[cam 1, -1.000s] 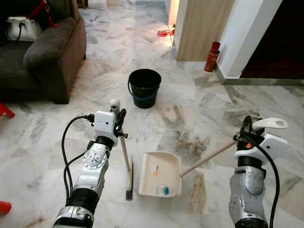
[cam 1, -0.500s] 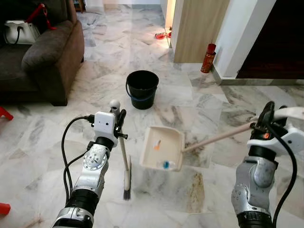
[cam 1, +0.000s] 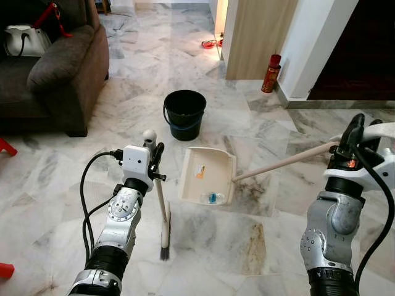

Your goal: Sweep floor

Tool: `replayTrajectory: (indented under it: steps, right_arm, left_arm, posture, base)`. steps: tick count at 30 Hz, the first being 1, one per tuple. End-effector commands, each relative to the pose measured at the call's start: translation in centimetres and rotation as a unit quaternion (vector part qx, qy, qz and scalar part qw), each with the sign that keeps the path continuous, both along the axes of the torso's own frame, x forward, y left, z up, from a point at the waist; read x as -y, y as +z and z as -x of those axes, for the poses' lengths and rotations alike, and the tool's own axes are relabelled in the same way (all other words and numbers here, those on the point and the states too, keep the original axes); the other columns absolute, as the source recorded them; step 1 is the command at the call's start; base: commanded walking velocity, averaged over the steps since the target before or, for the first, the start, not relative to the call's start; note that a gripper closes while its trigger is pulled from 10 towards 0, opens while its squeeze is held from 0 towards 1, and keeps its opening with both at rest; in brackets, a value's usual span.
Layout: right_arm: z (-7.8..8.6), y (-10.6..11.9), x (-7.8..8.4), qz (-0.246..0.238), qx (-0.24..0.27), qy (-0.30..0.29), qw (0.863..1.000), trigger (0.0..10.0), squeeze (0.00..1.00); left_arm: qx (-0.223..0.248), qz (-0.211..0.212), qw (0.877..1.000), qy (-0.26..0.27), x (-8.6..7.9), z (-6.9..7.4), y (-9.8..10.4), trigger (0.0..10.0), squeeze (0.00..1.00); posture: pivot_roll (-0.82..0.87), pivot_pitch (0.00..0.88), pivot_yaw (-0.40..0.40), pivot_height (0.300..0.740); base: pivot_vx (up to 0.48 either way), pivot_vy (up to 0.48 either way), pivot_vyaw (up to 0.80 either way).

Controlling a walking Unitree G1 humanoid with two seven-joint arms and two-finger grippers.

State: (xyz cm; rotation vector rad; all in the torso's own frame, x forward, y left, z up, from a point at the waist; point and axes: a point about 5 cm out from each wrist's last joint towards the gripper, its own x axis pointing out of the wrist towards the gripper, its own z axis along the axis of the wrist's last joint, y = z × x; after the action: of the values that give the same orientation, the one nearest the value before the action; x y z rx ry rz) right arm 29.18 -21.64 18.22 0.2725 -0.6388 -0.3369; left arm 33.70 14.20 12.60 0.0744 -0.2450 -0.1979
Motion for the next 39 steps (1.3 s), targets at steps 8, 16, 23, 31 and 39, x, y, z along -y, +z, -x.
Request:
replayTrajectory:
  steps: [8, 16, 23, 31, 39]
  right_arm:
    - [-0.1, 1.8, -0.9, 0.009, 0.038, 0.035, 0.999, 10.0, 0.00]
    - [-0.3, 1.2, -0.9, 0.029, 0.011, 0.040, 0.999, 10.0, 0.00]
    - [-0.3, 0.9, -1.0, 0.023, 0.006, 0.048, 0.999, 10.0, 0.00]
    - [-0.4, 1.0, -1.0, 0.027, 0.004, 0.050, 0.998, 10.0, 0.00]
    - [-0.3, 0.9, -0.9, 0.017, 0.009, 0.048, 0.999, 10.0, 0.00]
  left_arm:
    - [0.020, -0.004, 1.000, -0.011, 0.4, -0.6, 1.4, 10.0, 0.00]
    - [0.018, -0.004, 1.000, -0.012, 0.5, -0.6, 1.3, 10.0, 0.00]
    - [0.017, -0.005, 1.000, -0.011, 0.5, -0.6, 1.2, 10.0, 0.00]
    - [0.016, -0.005, 1.000, -0.010, 0.4, -0.6, 1.2, 10.0, 0.00]
    - [0.014, -0.007, 1.000, -0.008, 0.4, -0.6, 1.2, 10.0, 0.00]
  posture:
    - [0.08, 0.114, -0.020, 0.740]
    - [0.07, 0.114, -0.023, 0.740]
    - [0.08, 0.113, -0.025, 0.740]
    - [0.07, 0.112, -0.025, 0.740]
    - [0.07, 0.108, -0.022, 0.740]
  base:
    - [0.000, 0.000, 0.00]
    - [0.000, 0.000, 0.10]
    - [0.000, 0.000, 0.12]
    - [0.000, 0.000, 0.00]
    - [0.063, 0.000, 0.00]
